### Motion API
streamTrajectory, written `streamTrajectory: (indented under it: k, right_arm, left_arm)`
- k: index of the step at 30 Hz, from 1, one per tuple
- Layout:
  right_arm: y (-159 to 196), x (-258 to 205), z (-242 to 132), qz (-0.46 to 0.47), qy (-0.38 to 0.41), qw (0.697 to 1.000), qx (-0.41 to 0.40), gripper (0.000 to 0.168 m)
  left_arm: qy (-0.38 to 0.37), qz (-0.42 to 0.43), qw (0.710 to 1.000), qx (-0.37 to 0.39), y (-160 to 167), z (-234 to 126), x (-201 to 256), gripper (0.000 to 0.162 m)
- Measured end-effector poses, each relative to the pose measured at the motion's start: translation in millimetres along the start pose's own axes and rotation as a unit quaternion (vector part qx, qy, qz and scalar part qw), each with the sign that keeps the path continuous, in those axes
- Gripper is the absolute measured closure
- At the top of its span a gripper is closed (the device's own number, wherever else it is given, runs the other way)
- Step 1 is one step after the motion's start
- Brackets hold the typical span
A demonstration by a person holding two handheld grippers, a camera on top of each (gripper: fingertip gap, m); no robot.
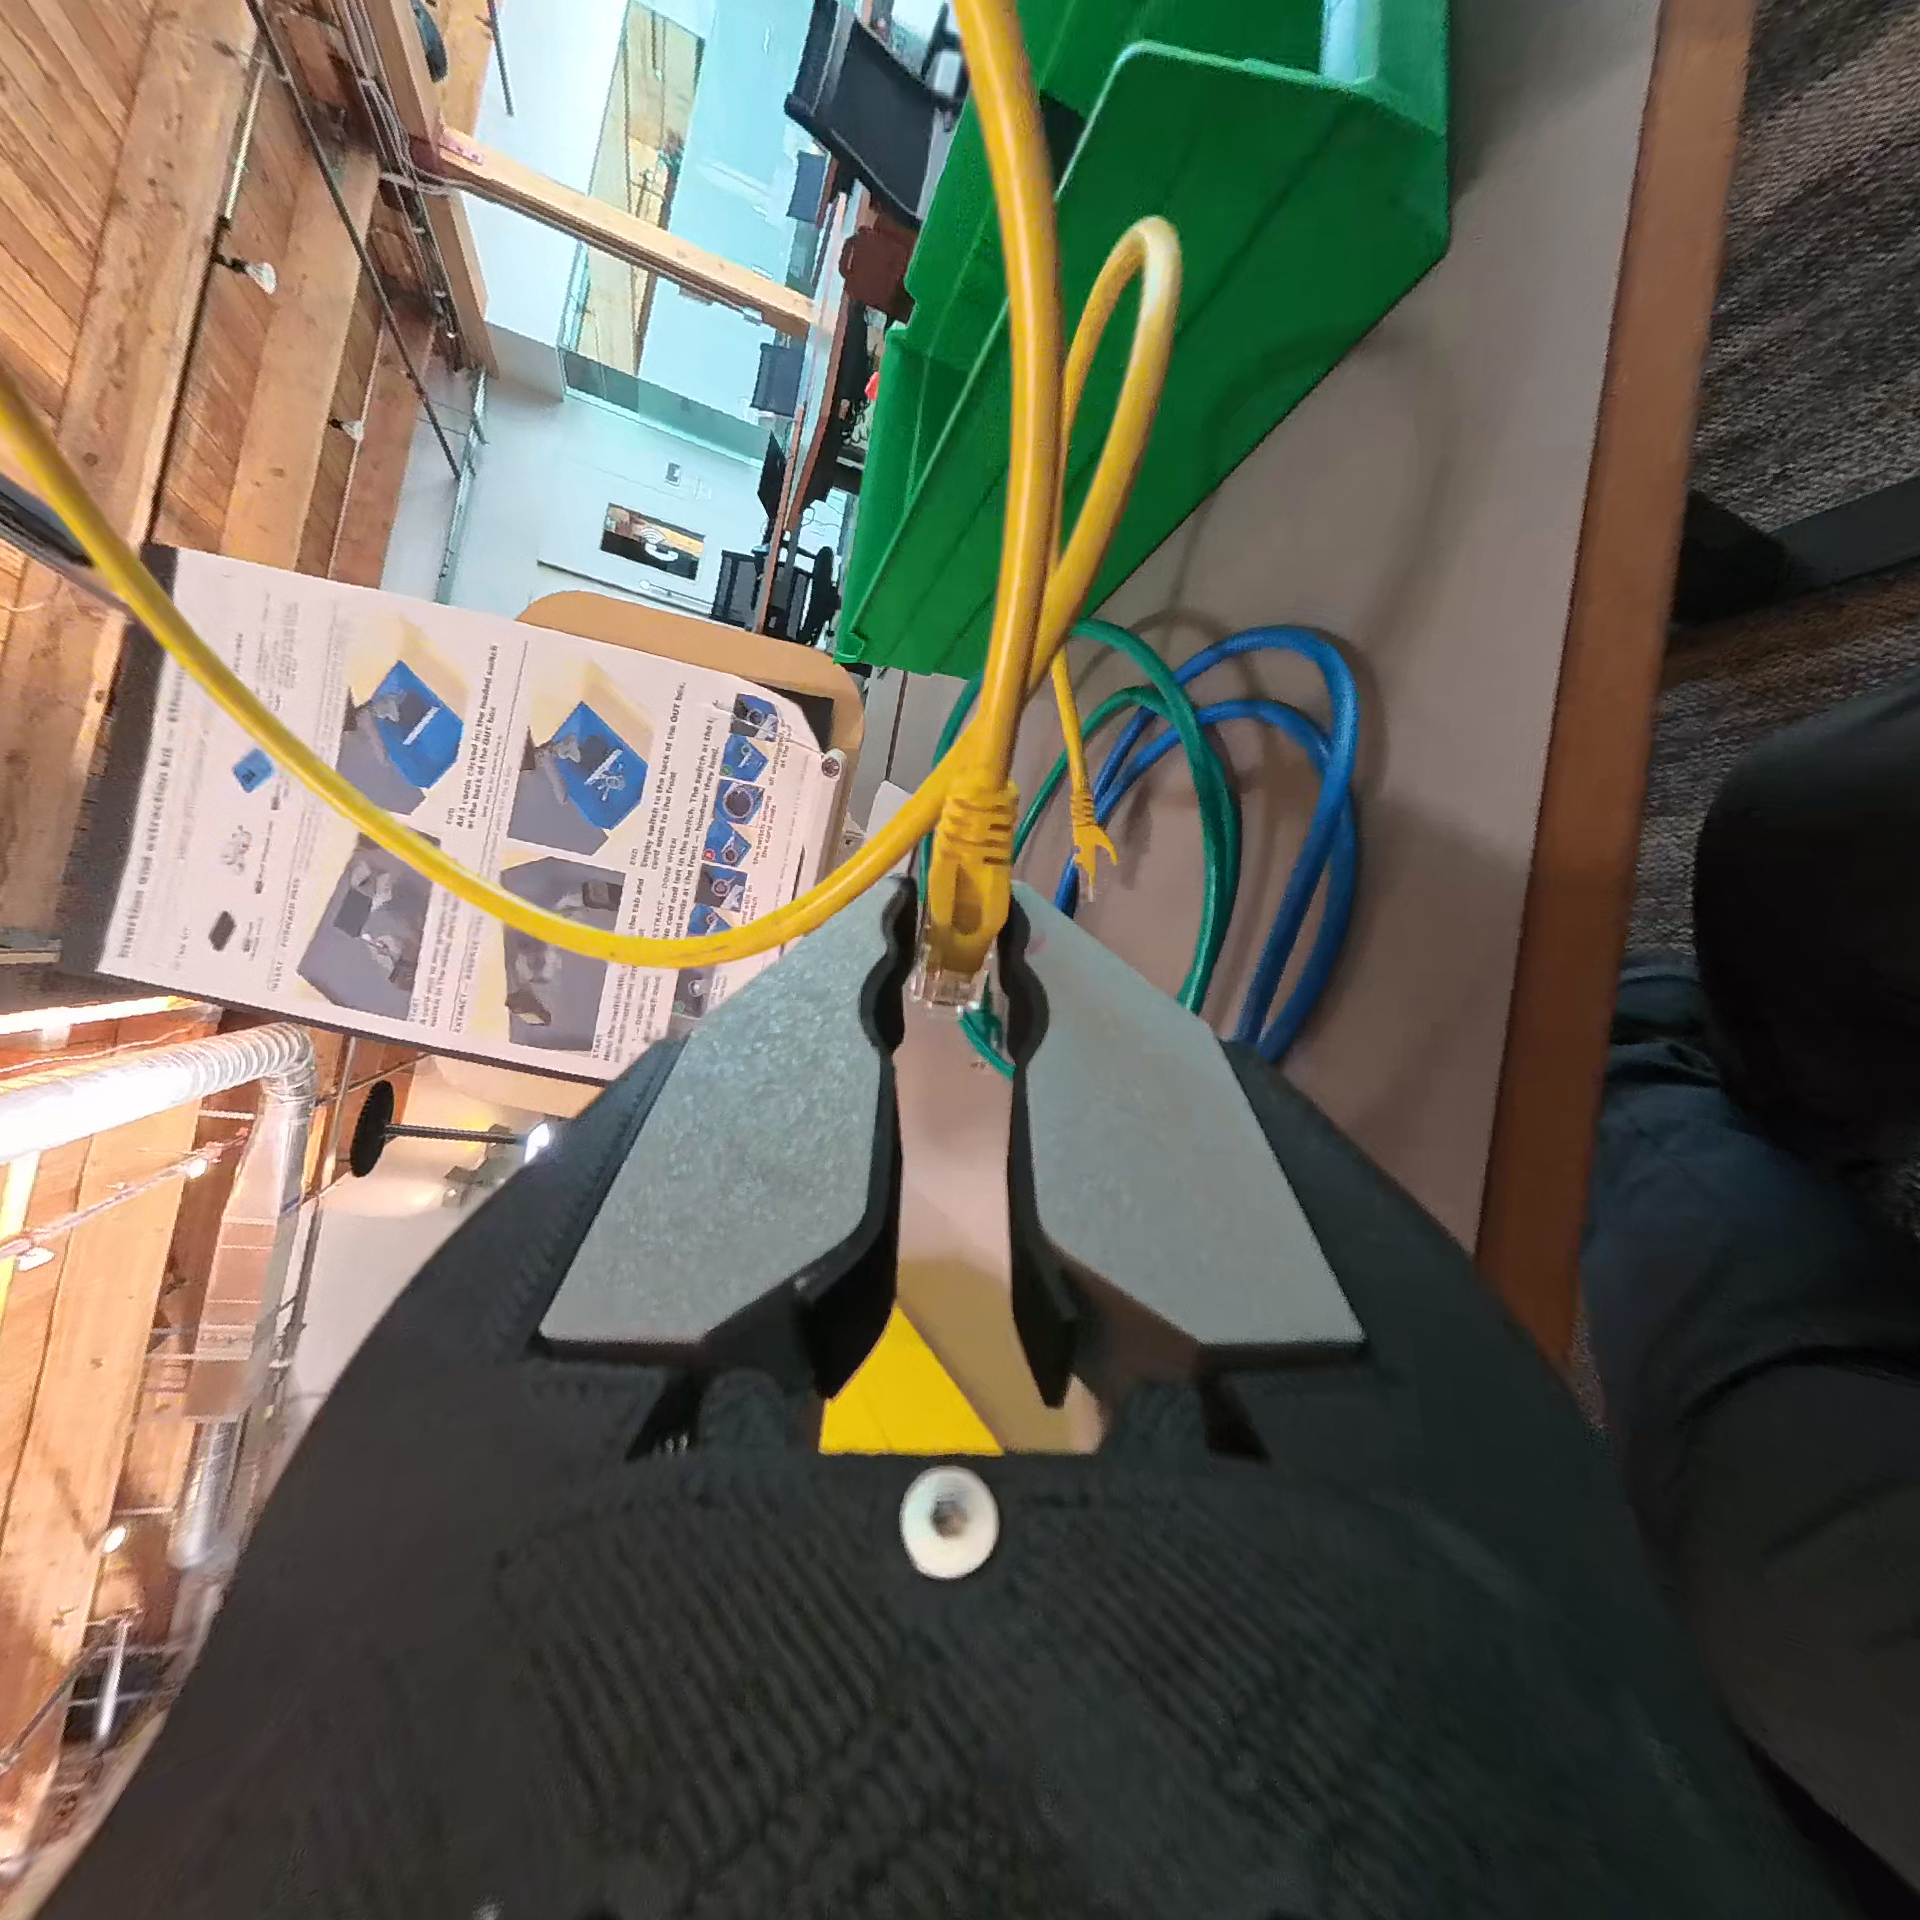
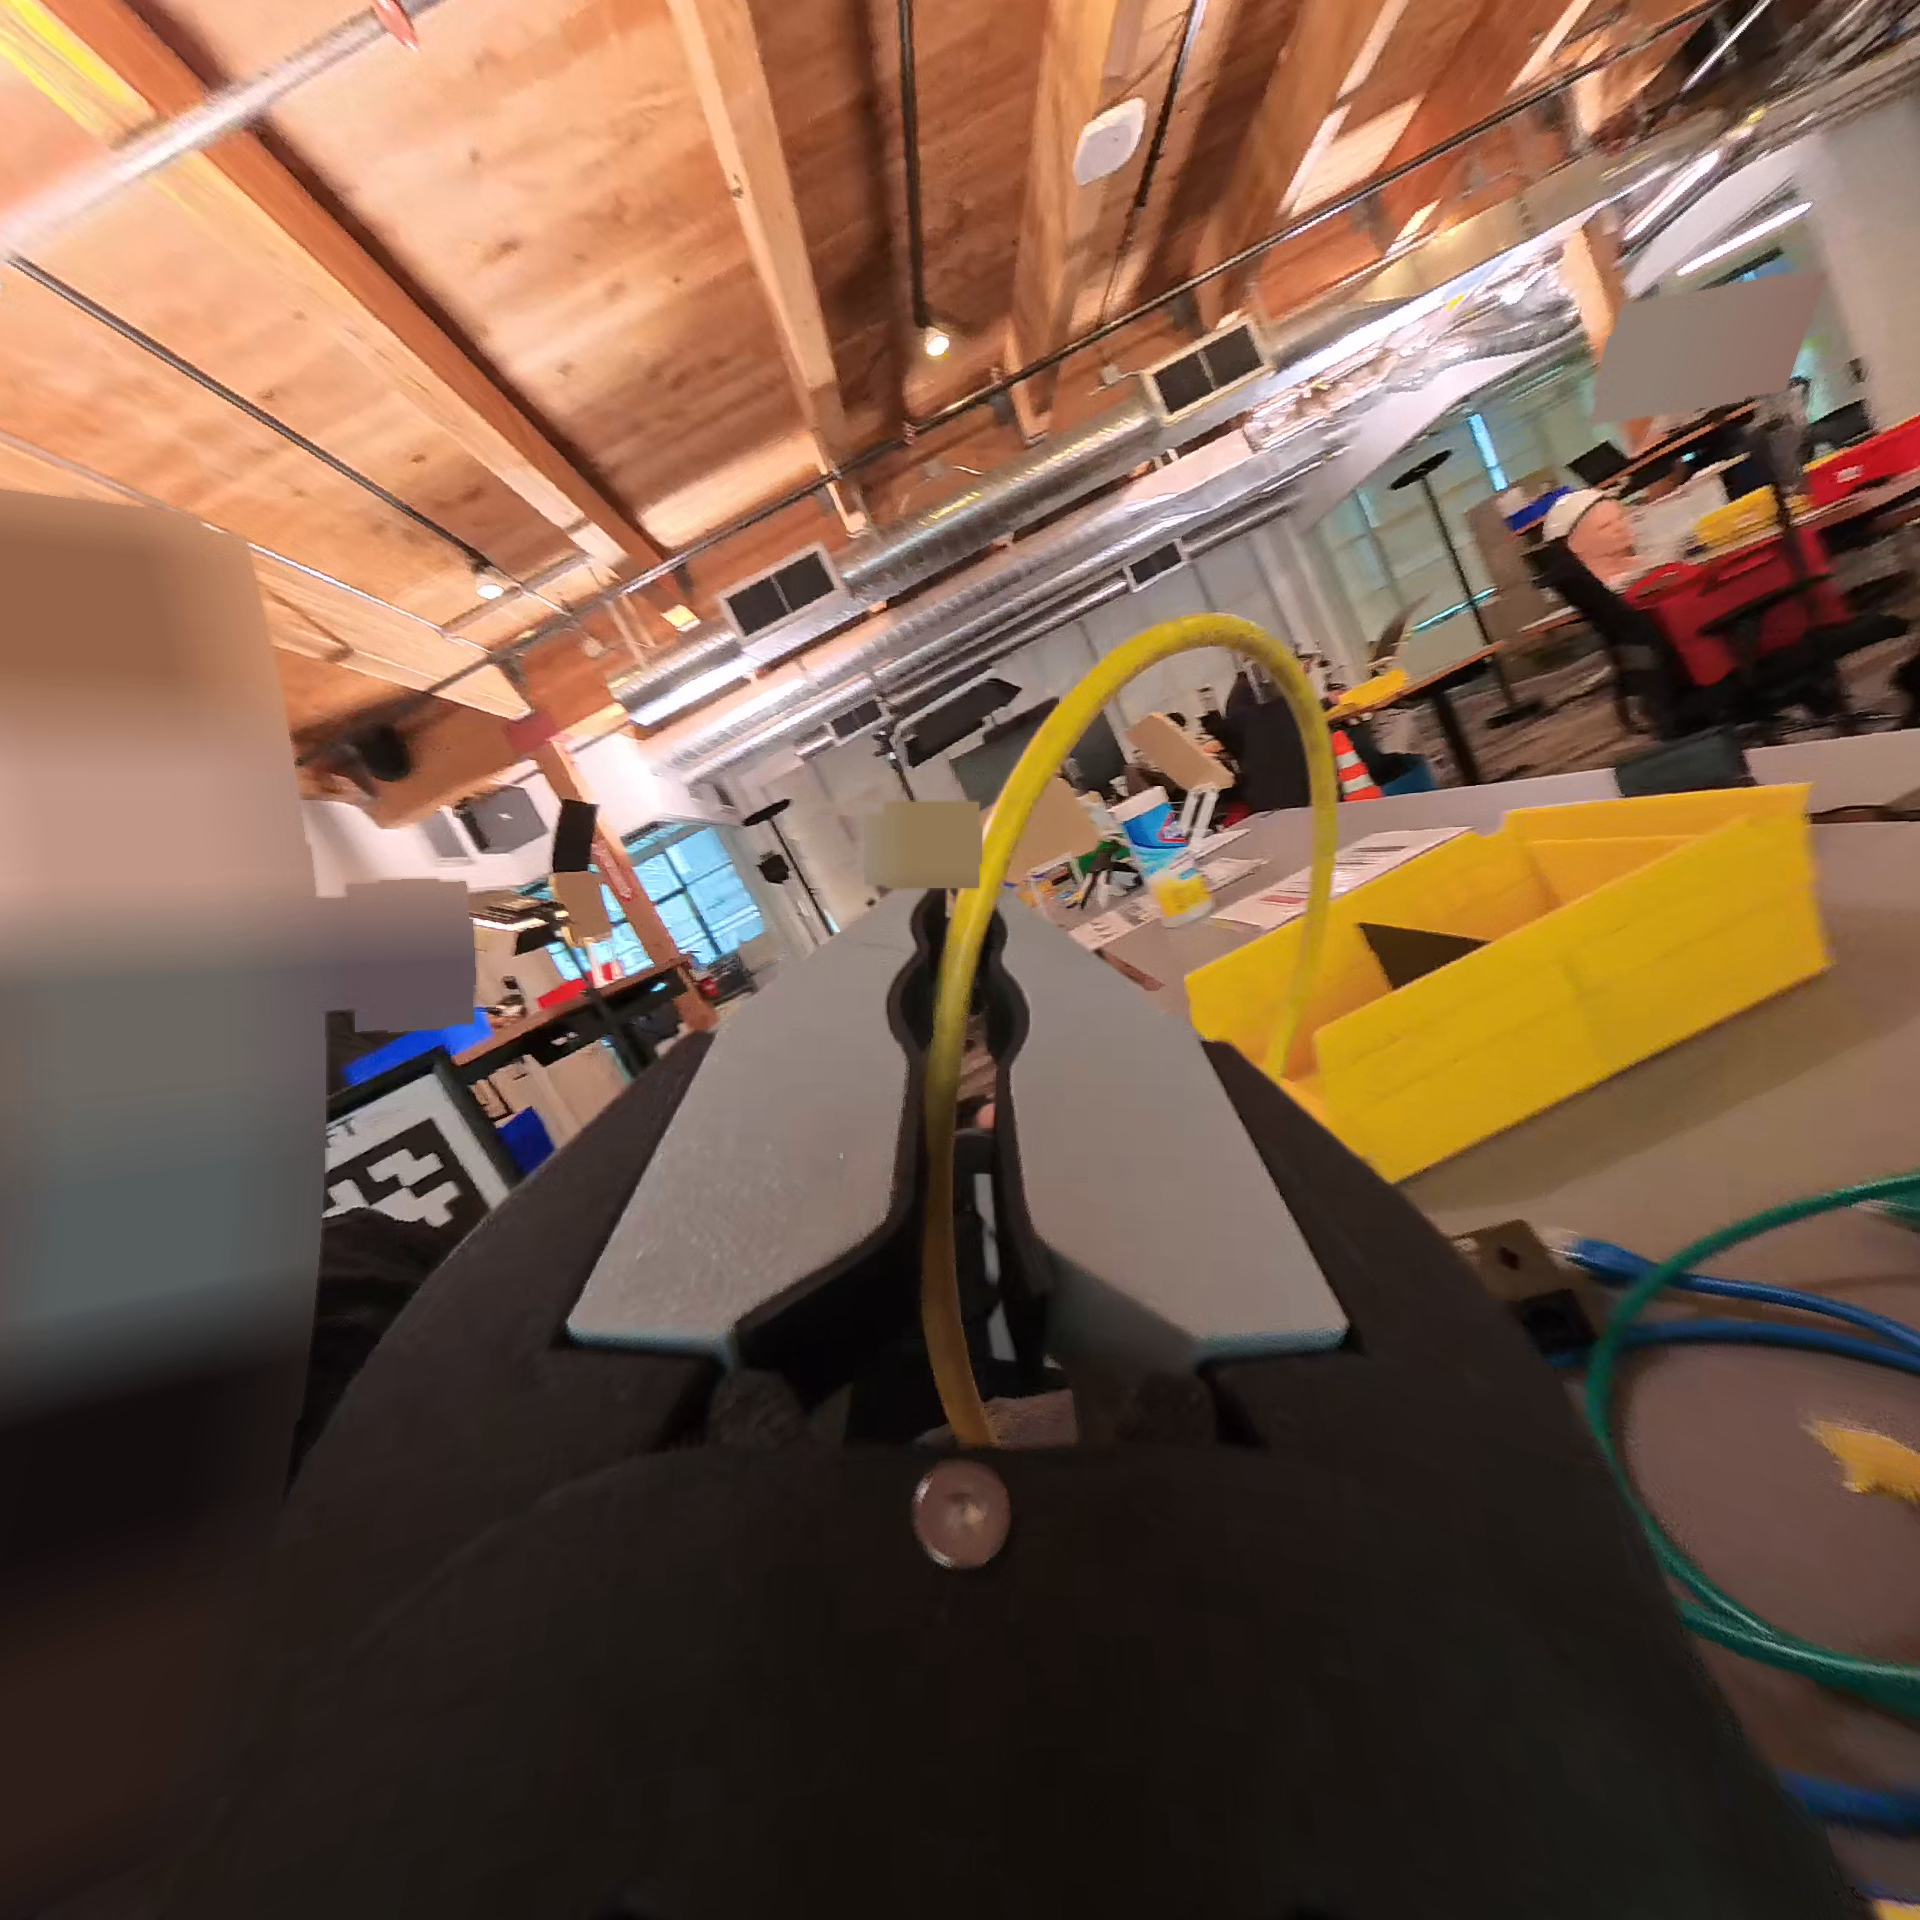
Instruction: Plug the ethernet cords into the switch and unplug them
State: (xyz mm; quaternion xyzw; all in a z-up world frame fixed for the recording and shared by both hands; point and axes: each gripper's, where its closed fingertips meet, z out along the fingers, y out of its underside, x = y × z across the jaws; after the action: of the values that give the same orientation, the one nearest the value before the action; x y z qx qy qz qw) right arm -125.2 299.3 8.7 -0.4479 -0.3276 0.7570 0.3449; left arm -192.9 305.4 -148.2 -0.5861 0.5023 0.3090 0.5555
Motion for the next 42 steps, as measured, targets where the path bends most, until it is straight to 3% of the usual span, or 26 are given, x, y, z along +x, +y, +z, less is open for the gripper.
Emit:
streamTrajectory:
  k: [1,9,13,16,22,32,42]
  right_arm:
    - [-2,2,-2,-0.006,0.008,1.000,0.000,0.167]
    - [-7,36,-20,-0.077,0.116,0.990,-0.013,0.165]
    - [-10,35,-20,-0.086,0.120,0.989,-0.005,0.167]
    - [-4,36,-17,-0.099,0.131,0.986,-0.019,0.168]
    - [8,38,-7,-0.106,0.132,0.985,-0.042,0.168]
    - [9,40,-6,-0.095,0.127,0.987,-0.039,0.168]
    - [11,32,-1,-0.067,0.095,0.993,-0.033,0.168]
  left_arm:
    - [0.003,-0.006,1.000,0.003,0,-1,0,0.149]
    - [-0.028,-0.042,0.999,0.006,5,-5,-20,0.147]
    - [-0.032,-0.058,0.998,-0.012,16,-2,-23,0.147]
    - [-0.004,-0.118,0.992,-0.055,35,7,-17,0.141]
    - [0.061,-0.168,0.982,-0.054,40,12,2,0.132]
    - [0.077,-0.135,0.986,-0.052,34,14,15,0.123]
    - [0.071,-0.069,0.995,-0.026,18,15,26,0.125]
